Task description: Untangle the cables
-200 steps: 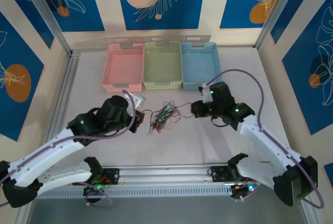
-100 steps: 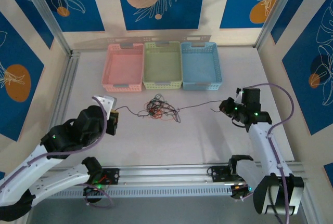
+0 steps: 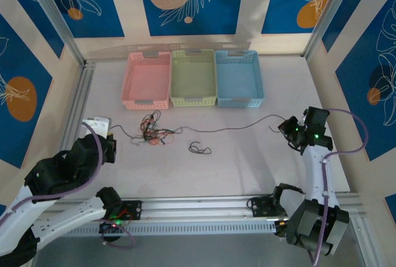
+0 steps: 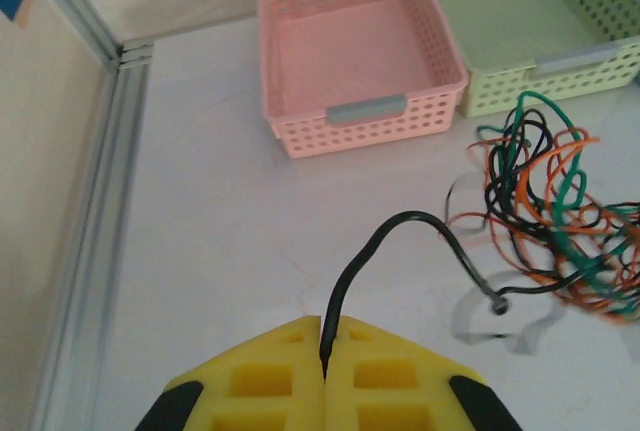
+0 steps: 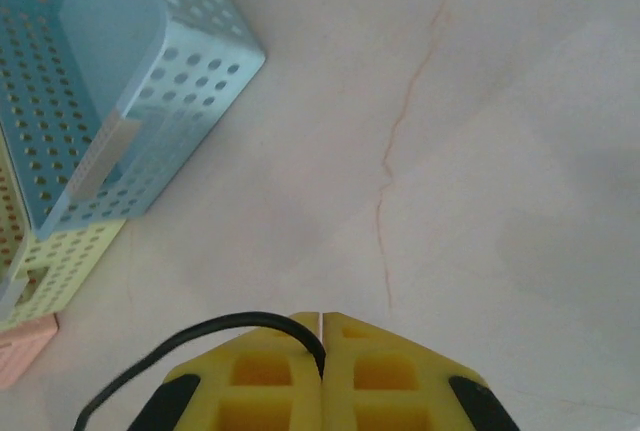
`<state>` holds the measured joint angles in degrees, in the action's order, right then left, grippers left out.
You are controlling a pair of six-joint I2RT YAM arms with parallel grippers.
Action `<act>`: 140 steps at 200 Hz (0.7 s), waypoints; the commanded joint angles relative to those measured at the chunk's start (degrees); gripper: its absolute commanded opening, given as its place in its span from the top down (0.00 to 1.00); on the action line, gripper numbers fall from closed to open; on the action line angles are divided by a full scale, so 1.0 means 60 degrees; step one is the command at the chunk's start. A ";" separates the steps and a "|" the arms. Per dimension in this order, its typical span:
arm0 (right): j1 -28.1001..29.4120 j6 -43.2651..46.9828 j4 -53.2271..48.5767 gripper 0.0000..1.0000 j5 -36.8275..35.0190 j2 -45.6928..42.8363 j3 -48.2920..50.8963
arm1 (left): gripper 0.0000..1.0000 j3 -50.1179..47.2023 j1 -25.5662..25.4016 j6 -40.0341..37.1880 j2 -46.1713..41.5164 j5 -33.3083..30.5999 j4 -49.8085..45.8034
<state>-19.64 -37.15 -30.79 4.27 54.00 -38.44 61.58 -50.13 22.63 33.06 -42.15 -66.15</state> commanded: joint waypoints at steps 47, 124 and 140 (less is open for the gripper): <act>-0.1128 -0.0351 0.0103 1.00 0.0629 -0.0237 0.0285 | 1.00 0.0053 0.0122 0.0067 -0.0075 -0.0911 -0.0395; -0.0019 -0.0343 0.0152 1.00 0.1811 -0.0848 -0.0320 | 1.00 -0.0912 0.0122 -0.0997 0.0576 0.2079 0.2000; 0.0368 -0.0259 -0.0113 1.00 0.1614 -0.1142 -0.0857 | 1.00 -0.0891 0.0121 -0.1140 0.1195 0.2546 0.2261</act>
<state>-20.05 -38.68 -29.91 11.68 50.37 -38.30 56.73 -49.87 18.44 35.77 -33.89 -59.22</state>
